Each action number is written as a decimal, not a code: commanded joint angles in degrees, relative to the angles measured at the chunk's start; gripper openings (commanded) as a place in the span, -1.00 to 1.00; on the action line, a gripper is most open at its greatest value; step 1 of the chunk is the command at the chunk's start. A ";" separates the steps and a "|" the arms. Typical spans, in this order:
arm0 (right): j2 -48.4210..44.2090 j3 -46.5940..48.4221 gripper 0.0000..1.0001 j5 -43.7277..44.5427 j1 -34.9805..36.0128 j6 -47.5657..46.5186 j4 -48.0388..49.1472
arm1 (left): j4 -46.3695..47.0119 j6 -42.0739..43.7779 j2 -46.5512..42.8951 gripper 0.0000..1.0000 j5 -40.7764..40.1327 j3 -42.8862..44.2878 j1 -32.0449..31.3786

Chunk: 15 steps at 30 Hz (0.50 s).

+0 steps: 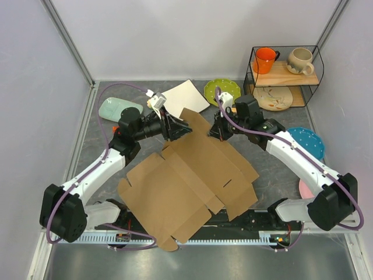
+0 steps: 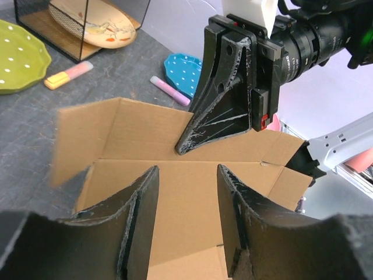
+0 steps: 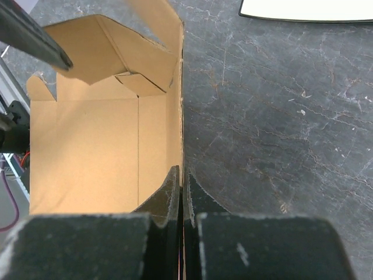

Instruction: Fold the paper box

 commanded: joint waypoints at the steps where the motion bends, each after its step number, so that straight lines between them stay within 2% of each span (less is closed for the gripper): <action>1: 0.02 2.69 -1.00 3.98 2.25 -1.02 0.59 | 2.62 -1.77 -1.32 0.07 -3.36 -1.84 -2.58; 5: 0.37 3.74 -1.00 6.45 4.36 -1.55 -0.38 | 2.36 -1.24 -0.79 0.22 -5.47 -1.50 -4.60; 7: 0.19 3.74 -1.00 6.98 4.72 -1.64 -0.47 | 1.05 -0.02 -1.40 0.35 -7.40 -0.80 -4.60; 11: -0.07 3.57 -1.00 7.24 4.98 -1.99 -1.08 | -5.88 4.29 -6.58 0.59 -18.45 1.66 -4.52; 15: -0.60 3.04 -1.00 7.59 4.89 -2.17 -1.17 | -10.63 4.48 -9.93 0.70 -21.91 5.70 -4.52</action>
